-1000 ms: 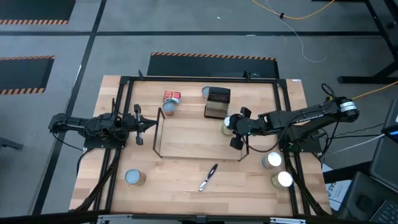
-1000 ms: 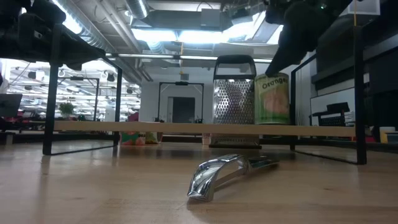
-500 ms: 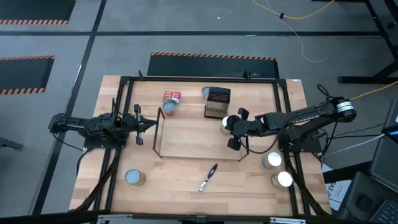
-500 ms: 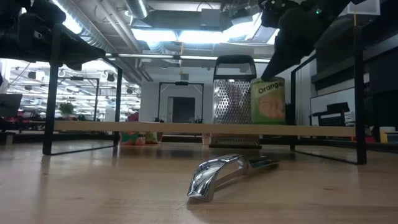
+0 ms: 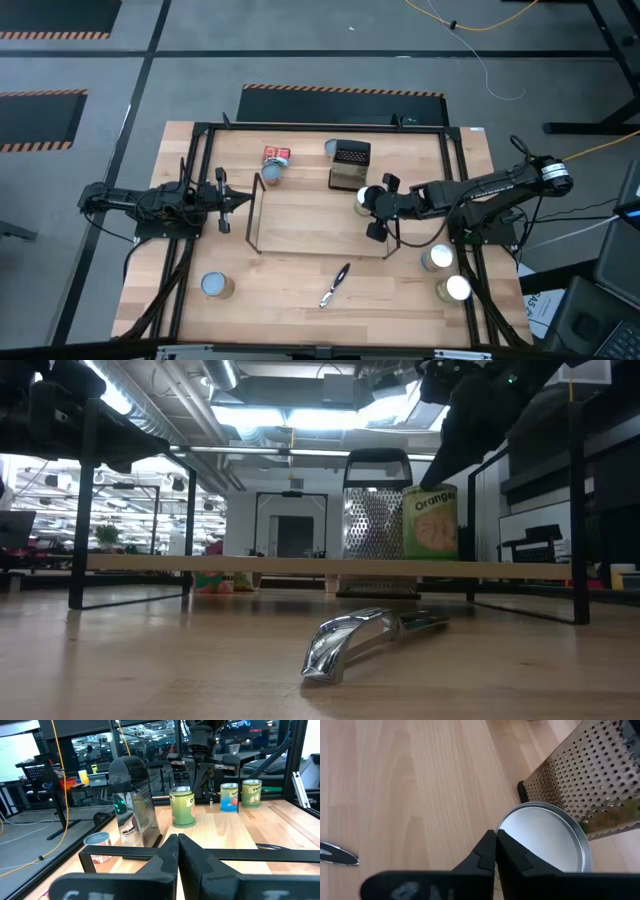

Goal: Pick and place cans onto a shelf
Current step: Put the canned oranges on the shelf

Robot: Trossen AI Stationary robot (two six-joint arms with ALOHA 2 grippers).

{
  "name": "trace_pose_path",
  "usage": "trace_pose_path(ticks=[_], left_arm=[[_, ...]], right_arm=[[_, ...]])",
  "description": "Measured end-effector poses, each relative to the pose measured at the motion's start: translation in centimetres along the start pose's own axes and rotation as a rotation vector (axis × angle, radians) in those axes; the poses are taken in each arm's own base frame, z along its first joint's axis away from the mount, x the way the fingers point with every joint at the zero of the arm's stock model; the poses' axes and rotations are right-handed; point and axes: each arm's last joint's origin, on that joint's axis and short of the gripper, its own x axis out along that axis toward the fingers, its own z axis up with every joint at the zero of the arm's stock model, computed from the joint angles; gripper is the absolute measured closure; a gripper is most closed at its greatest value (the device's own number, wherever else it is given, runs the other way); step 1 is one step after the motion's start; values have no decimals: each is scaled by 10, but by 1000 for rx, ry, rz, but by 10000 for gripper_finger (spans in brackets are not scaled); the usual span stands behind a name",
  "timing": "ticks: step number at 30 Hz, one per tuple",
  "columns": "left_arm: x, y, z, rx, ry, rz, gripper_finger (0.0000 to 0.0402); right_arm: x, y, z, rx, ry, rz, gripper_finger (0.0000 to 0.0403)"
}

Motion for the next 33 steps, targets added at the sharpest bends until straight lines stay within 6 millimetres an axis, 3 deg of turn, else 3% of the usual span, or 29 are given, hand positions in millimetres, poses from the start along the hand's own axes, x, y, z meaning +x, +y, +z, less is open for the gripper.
trace_pose_path(ticks=[26,29,33], left_arm=[[0,0,0,0,0,0,401],[0,0,0,0,0,0,401],[0,0,0,0,0,0,401]], right_arm=[[0,0,-1,-25,4,-4,388],[0,0,-1,-26,5,1,367],[0,0,-1,-30,4,2,307]])
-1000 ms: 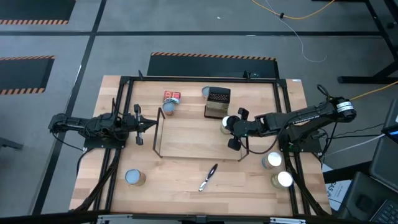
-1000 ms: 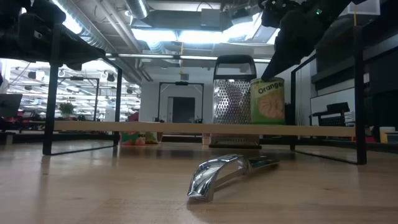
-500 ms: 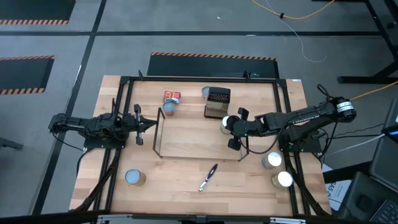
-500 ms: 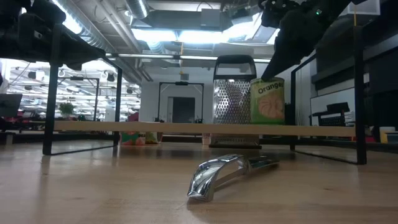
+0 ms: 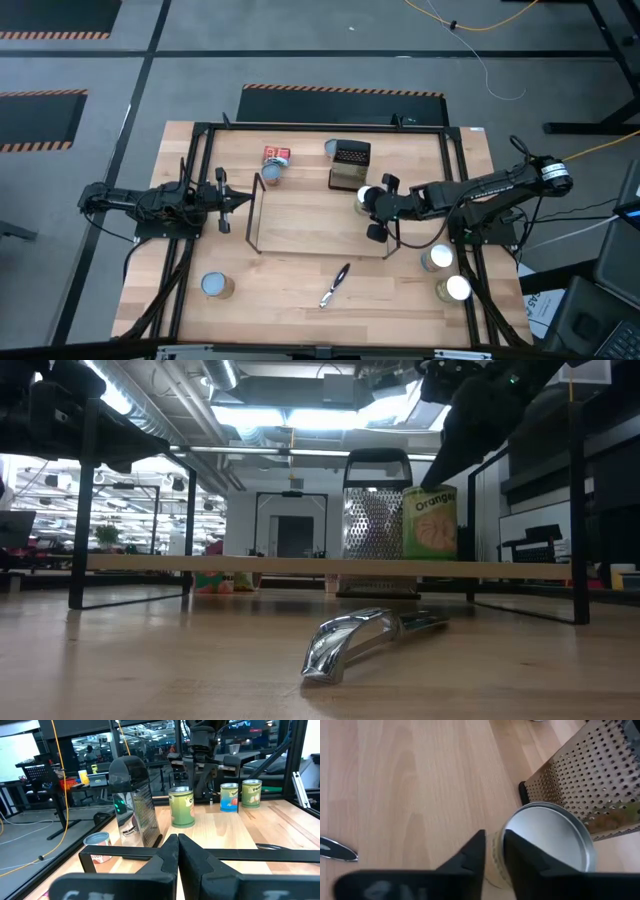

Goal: Pick and place cans onto a shelf
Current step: Put the canned oranges on the shelf, then put the canned mandarin oranges on the shelf

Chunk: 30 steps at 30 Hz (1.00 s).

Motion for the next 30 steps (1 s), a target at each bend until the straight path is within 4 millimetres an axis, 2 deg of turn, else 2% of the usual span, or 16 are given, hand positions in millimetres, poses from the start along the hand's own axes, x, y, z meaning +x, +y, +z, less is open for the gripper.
trace_pose_path(ticks=[5,10,14,22,26,30], left_arm=[[0,0,0,0,0,0,401],[0,0,0,0,0,0,401],[0,0,0,0,-1,0,401],[-1,1,12,-33,-117,12,401],[-2,3,21,-61,-212,22,397],[-5,6,31,-98,-315,72,372]], right_arm=[[0,0,0,-10,1,-4,258],[0,0,0,-27,0,-4,252],[-6,-1,8,-21,-13,0,251],[-45,-13,26,-23,-117,21,251],[-68,-23,25,-30,-184,29,251],[-89,-36,19,-37,-242,28,251]])
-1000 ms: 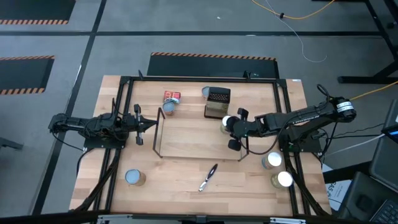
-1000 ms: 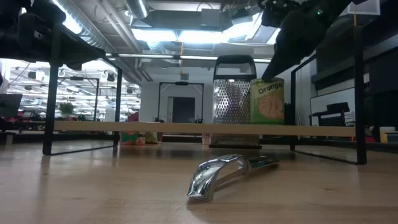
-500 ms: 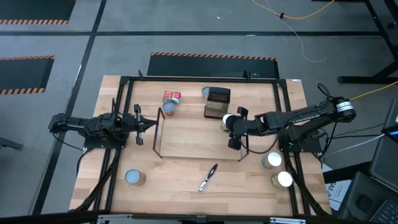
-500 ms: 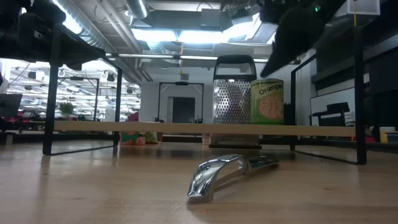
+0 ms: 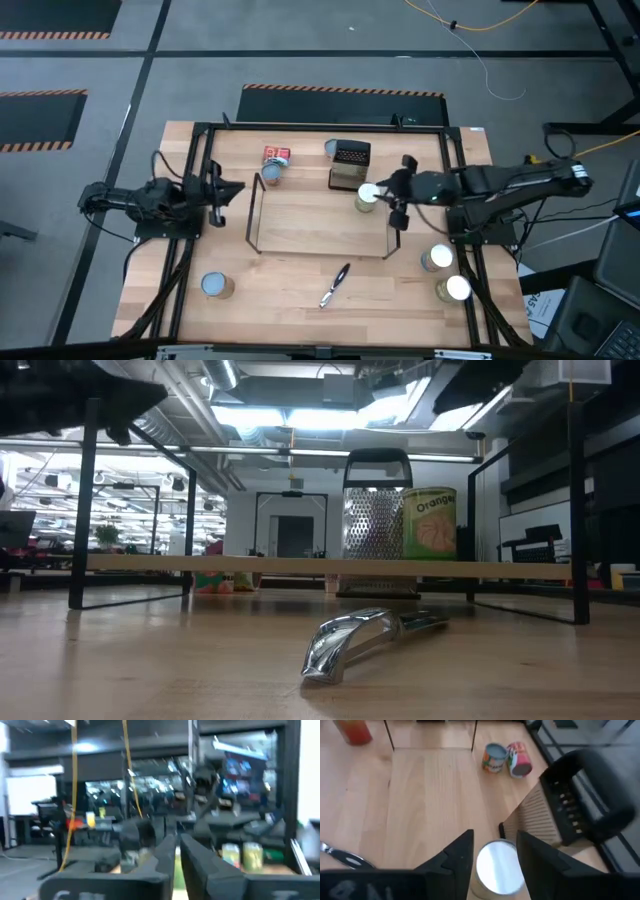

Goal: Pick and place cans onto a shelf
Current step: Put the canned mandarin oranges on the shelf

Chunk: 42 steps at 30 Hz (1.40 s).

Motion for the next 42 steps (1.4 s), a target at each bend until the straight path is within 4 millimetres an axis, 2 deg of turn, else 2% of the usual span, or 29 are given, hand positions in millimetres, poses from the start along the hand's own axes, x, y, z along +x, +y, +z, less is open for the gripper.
trace_pose_path(ticks=[7,15,23,31,38,42], left_arm=[[0,4,14,-57,-135,112,319],[16,6,38,-104,-85,270,316],[53,4,64,-29,47,397,317],[96,8,91,-46,214,495,317],[133,18,102,-63,364,529,317],[153,26,102,-103,435,520,317]], right_arm=[[-10,-20,-22,43,-22,-53,251],[-17,-38,-32,53,-61,-117,251],[-15,-53,-32,29,-47,-190,251],[-14,-59,-32,52,-57,-142,251],[-14,-59,-32,43,-56,-133,251],[-14,-59,-32,1,-53,-134,251]])
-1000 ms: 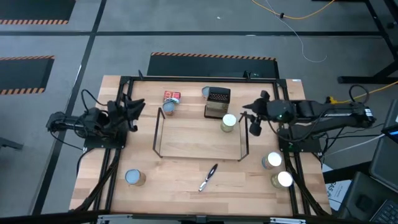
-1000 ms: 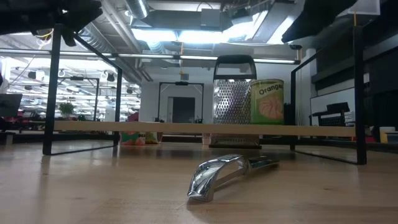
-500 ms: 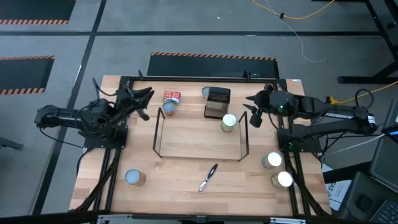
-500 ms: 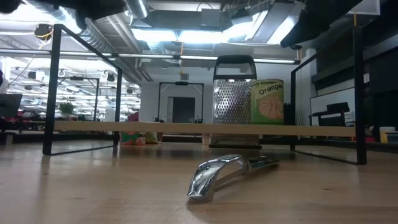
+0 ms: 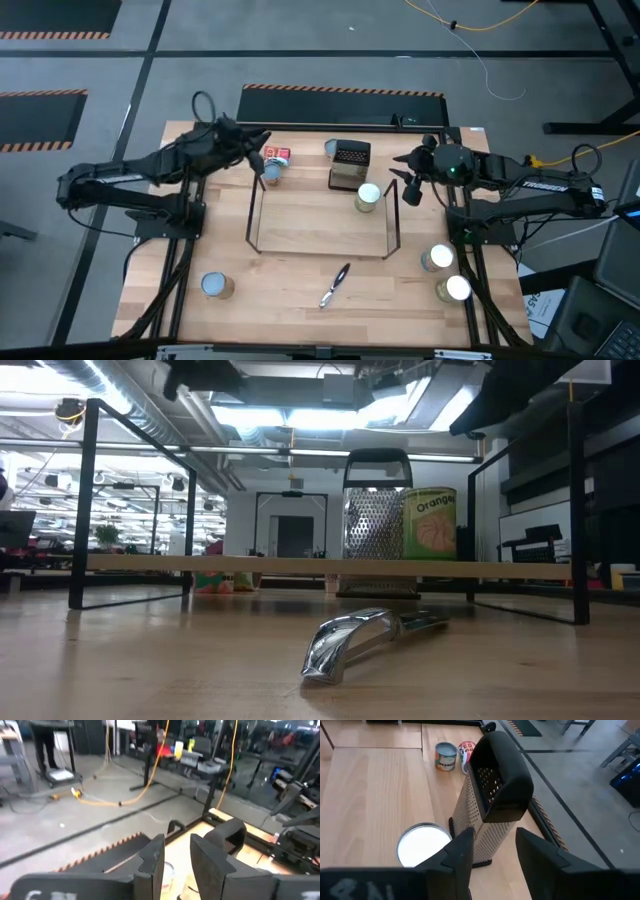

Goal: Pick and place cans onto a shelf
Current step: Put the canned mandarin oranges on the shelf

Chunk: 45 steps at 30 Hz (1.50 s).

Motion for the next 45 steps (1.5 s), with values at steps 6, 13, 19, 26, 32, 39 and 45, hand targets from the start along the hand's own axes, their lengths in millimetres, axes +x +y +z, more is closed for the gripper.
trace_pose_path(ticks=[6,13,19,26,32,39,45], left_arm=[[33,6,0,-67,171,-15,317],[76,30,-19,-184,494,33,317],[107,49,-49,-303,711,10,317],[130,60,-79,-360,866,24,317],[133,64,-96,-361,989,82,317],[131,65,-102,-334,1030,137,317],[130,61,-103,-291,1018,177,317]], right_arm=[[0,0,0,-24,0,0,251],[0,0,0,-24,1,0,251],[0,0,0,-23,1,0,251],[0,0,0,-23,2,0,251],[0,0,0,-24,2,0,251],[0,0,0,-23,2,0,251],[0,0,0,-23,2,0,251]])
